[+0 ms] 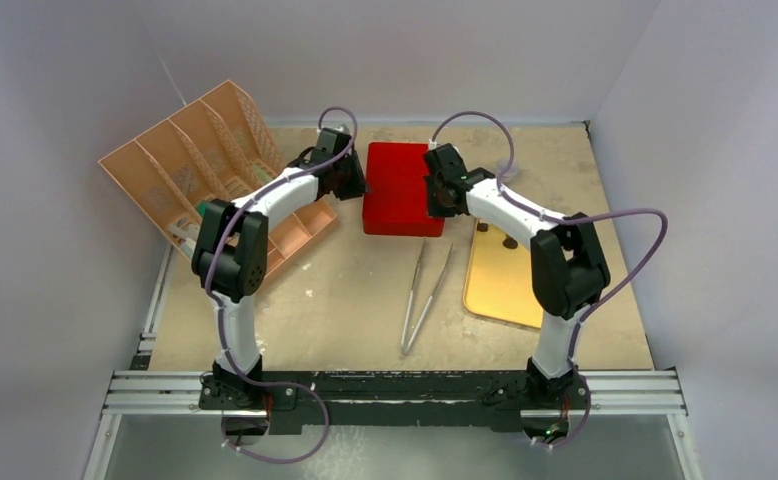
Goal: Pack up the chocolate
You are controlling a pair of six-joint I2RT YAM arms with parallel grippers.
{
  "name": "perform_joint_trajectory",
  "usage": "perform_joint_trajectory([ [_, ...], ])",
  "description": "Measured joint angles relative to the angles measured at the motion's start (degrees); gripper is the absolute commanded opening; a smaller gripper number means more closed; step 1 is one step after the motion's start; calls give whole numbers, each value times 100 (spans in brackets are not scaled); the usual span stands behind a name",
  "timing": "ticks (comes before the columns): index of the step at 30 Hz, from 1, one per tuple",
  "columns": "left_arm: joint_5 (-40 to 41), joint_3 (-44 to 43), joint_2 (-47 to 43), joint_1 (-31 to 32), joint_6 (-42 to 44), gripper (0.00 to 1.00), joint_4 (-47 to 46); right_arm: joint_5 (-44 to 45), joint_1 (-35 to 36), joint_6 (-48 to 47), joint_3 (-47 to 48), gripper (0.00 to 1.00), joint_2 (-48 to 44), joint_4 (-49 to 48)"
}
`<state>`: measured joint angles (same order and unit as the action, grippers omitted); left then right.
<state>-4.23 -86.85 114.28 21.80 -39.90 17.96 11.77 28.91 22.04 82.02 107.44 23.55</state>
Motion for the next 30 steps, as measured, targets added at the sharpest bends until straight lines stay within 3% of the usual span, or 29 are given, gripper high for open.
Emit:
perform_joint_trajectory([
  [7,2,33,-20,0,0,26,42,-20,0,4,0,0,-63,85],
  [13,7,42,-227,0,24,31,-96,-114,0,-7,-7,1,-529,118],
  [20,157,57,-697,0,142,18,-964,-374,-109,-448,-466,0,-1473,-1040],
  [24,372,-76,-566,-4,173,12,-1578,-511,-426,-719,-125,0,-1003,-1674],
  [30,603,-566,140,-15,221,11,-2184,-603,-922,-848,640,0,223,-2140],
])
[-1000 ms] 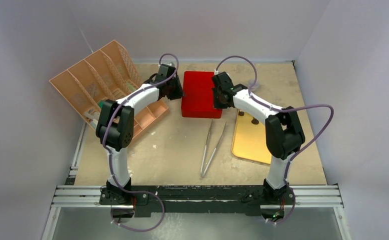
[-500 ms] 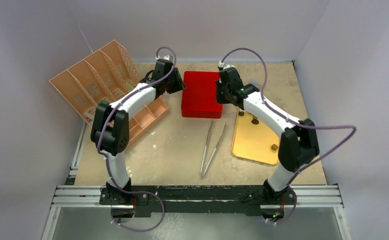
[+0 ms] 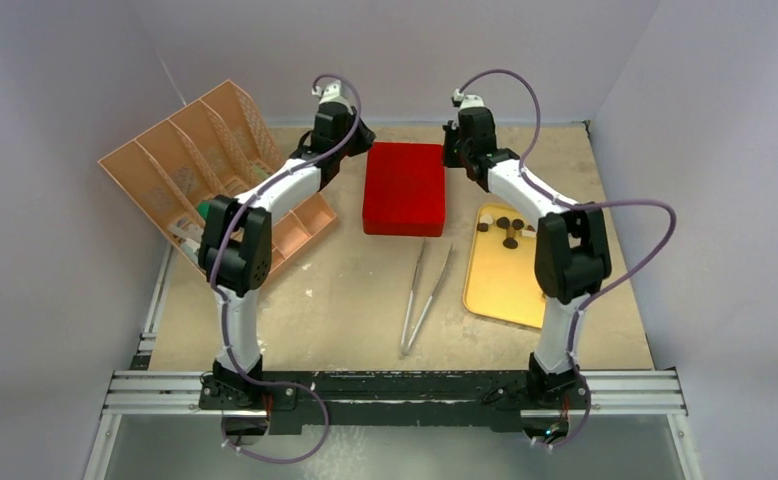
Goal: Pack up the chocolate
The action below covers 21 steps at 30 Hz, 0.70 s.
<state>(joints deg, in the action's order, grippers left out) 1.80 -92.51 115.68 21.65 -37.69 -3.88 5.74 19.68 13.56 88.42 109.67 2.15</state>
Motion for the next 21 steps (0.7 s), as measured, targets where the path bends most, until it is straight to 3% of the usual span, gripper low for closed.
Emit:
perform_joint_trajectory([
  [6,20,-321,732,-28,85,13,-42,-214,-293,7,457,0,981,-190],
  [12,-20,-750,1349,-28,238,13,367,-199,-352,-57,1005,0,1928,299],
  [21,-15,-898,1283,-70,302,17,879,-133,-328,-153,774,0,1202,544],
])
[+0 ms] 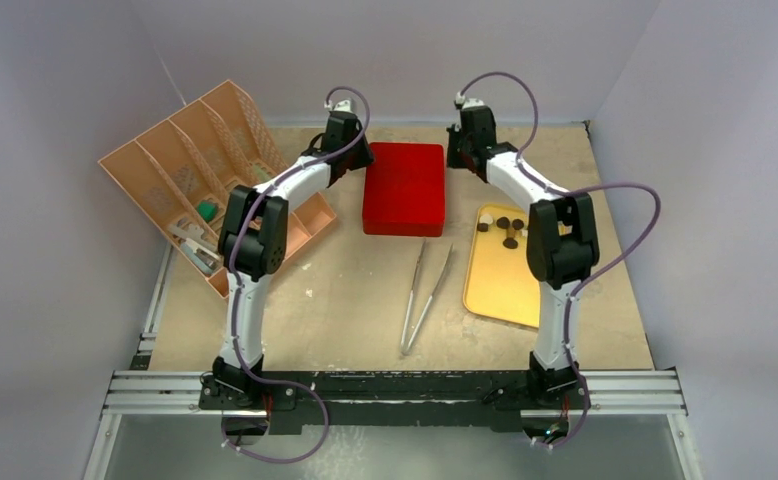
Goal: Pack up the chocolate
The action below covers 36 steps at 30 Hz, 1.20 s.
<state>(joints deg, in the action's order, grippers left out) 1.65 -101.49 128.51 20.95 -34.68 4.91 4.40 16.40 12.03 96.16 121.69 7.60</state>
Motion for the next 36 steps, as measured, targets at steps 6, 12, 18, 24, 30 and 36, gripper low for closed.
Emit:
perform_joint_trajectory([
  [6,-61,-35,-52,-4,87,18,249,48,4,-81,297,0,-463,-461],
  [12,-190,-39,-52,-28,118,19,264,7,4,-116,1019,0,468,-525],
  [18,-251,-55,-52,-33,140,19,306,-227,13,-74,1488,0,1217,-446],
  [24,-293,-61,-94,-33,149,26,404,-238,13,-79,1314,0,1008,-245],
  [30,-293,-52,-431,-44,216,49,863,-245,4,-42,826,23,149,197],
  [36,-315,494,-1633,-68,424,65,1043,-291,4,144,-597,58,-1742,-37],
])
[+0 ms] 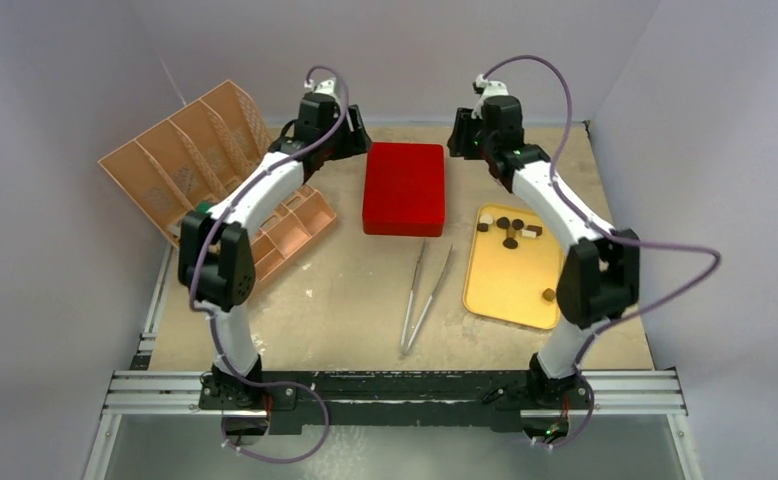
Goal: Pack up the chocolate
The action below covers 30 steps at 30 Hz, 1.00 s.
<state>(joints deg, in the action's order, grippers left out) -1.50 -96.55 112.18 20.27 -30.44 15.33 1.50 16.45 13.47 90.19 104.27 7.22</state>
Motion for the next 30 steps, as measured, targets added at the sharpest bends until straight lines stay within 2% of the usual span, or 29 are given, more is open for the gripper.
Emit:
perform_joint_trajectory([
  [1,0,133,-260,-2,22,66,13,-15,0,42,-240,64,-310,-46],
  [2,0,238,-483,-2,33,66,22,-28,0,76,-435,75,-555,-70],
  [3,-4,326,-675,-2,55,67,22,-59,0,101,-695,91,-855,-105],
  [4,-15,426,-887,-2,76,67,22,-74,0,142,-927,98,-1123,-103],
  [9,-260,944,-1690,-2,111,70,17,-184,0,195,-1875,99,-2310,37],
  [14,-566,1565,-2400,0,114,71,66,-407,0,225,-2402,99,-3390,291],
  [18,-629,2406,-3331,0,116,71,17,-564,0,282,-2743,99,-4175,389],
  [24,-546,3346,-4948,0,109,71,-190,-780,0,424,-3150,99,-4756,435],
  [30,-428,3777,-5576,0,107,72,-487,-1093,0,688,-3587,99,-4951,610],
])
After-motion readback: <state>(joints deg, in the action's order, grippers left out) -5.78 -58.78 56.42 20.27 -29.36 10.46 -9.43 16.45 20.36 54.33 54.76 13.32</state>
